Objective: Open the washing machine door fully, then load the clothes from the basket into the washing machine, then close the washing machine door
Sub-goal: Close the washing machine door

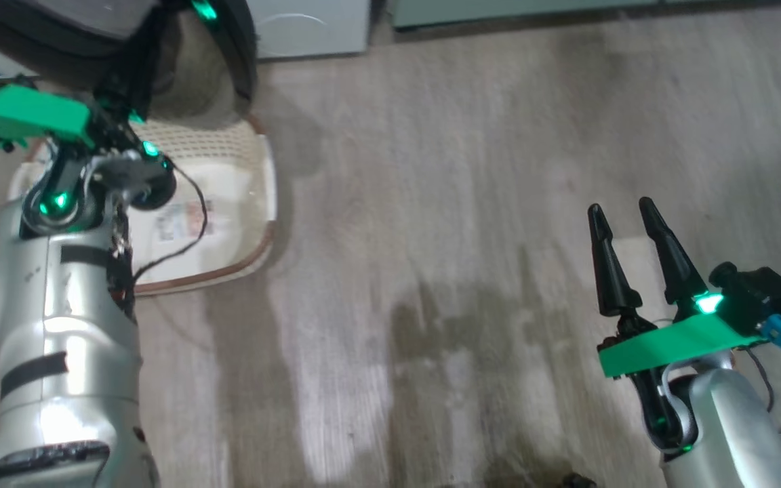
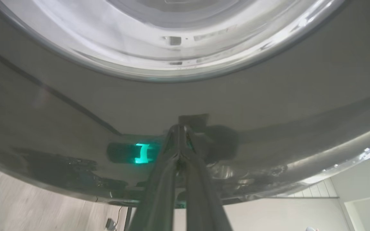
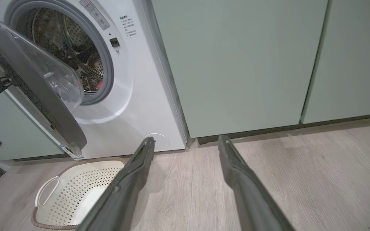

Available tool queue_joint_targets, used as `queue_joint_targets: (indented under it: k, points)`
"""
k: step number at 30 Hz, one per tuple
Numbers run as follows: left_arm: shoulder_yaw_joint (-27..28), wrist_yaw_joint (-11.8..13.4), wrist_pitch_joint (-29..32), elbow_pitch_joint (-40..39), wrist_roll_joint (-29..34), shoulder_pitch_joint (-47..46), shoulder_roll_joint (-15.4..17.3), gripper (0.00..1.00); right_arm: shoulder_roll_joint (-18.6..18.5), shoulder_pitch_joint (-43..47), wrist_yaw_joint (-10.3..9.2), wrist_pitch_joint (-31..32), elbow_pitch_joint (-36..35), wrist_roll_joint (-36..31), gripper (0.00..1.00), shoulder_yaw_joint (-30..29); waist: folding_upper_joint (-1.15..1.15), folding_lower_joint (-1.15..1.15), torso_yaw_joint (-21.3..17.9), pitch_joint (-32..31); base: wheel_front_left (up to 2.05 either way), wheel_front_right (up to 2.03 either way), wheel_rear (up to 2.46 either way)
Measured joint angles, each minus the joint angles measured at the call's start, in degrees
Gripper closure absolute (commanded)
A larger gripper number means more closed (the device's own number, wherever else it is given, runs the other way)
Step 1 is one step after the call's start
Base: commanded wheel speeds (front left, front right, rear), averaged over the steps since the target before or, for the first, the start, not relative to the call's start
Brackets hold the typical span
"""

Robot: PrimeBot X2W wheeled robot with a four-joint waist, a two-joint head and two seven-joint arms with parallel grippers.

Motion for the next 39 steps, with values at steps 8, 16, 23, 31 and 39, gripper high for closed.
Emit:
queue_joint_targets:
  k: [8, 16, 23, 31, 39]
  points:
    - [0.7, 0.0, -9.7, 0.7, -0.8, -4.8, 0.1, 1.0, 0.5, -0.6, 0.0, 0.0, 0.0, 1.0, 0.0, 0.6, 0.0, 0.0, -5.6, 2.9, 0.0, 0.0, 0.0]
    - [2.6, 0.0, -18.0, -0.4, 0.7, -10.0, 0.8, 1.0, 0.9, -1.0, 0.0, 0.0, 0.1, 2.0, 0.0, 1.8, 0.0, 0.0, -10.5, 5.0, 0.0, 0.0, 0.0]
    - [2.7, 0.0, -22.1, 1.8, 1.7, -12.2, 2.2, 1.0, 1.3, -1.5, 0.0, 0.0, 0.1, 4.2, 0.0, 2.4, 0.0, 0.0, -15.4, 6.0, 0.0, 0.0, 0.0]
    - [3.4, 0.0, -25.0, 6.6, 2.7, -17.4, 4.8, 1.0, 1.3, -1.5, 0.0, 0.0, 0.1, 5.0, 0.0, 2.7, 0.0, 0.0, -18.3, 6.8, 0.0, 0.0, 0.0]
    - [0.7, 0.0, -24.9, 7.5, 3.3, -17.7, 4.6, 1.0, 1.3, -1.5, 0.0, 0.0, 0.1, 4.9, 0.0, 2.2, 0.0, 0.01, -16.8, 6.3, 0.0, 0.0, 0.0]
